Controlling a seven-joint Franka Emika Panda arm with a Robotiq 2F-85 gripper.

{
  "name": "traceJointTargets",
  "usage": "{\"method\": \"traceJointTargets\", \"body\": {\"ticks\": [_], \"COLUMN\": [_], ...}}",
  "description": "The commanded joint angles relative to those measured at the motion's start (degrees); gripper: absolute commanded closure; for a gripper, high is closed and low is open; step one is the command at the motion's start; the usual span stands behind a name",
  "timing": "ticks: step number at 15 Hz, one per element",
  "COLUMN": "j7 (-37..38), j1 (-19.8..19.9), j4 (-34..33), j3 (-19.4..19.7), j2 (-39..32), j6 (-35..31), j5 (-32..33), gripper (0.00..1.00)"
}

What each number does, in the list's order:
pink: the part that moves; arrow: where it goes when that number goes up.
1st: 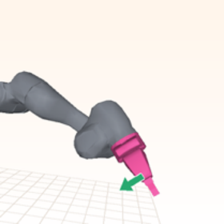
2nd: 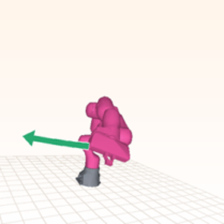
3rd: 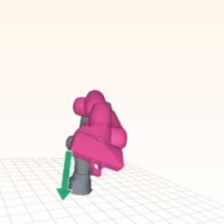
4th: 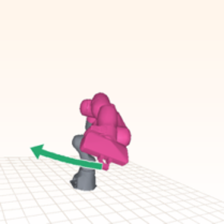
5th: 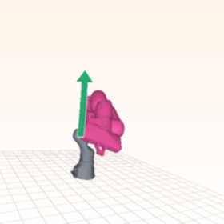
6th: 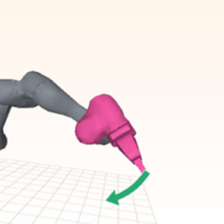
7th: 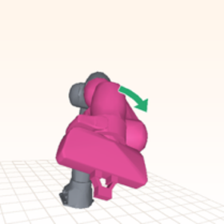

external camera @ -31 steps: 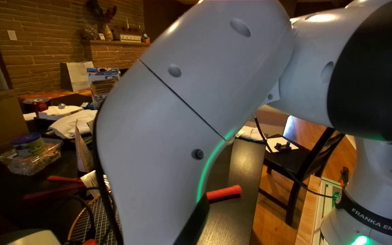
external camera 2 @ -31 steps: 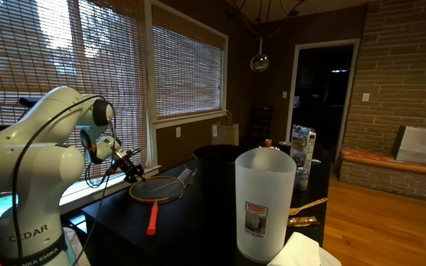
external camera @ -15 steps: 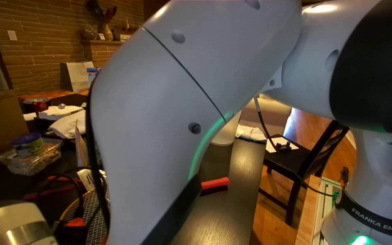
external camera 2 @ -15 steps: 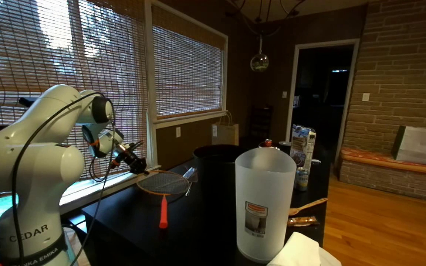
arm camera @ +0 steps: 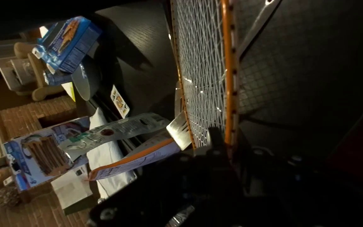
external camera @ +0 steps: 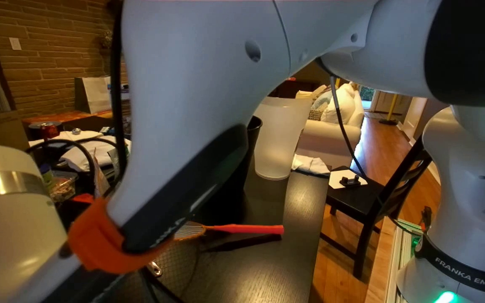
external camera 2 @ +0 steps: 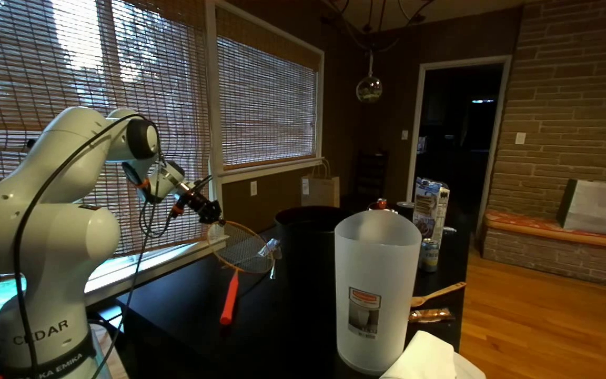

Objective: Put the racket in the black bin.

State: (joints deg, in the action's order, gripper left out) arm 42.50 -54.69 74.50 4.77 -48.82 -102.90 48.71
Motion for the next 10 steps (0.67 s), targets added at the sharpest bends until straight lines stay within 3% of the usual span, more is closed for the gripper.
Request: {"method": "traceJointTargets", "body": {"ticks": [1, 10], "j7": [-0.5, -0.6], "j1": [-0.7, -0.7], "j4": [3.6, 5.3], "j3": [1.4, 3.4], "j2": [4.5, 9.3], "j6": [1.4, 1.9], "j5": [2.0, 3.3], "gripper": [0.97, 0.97]}}
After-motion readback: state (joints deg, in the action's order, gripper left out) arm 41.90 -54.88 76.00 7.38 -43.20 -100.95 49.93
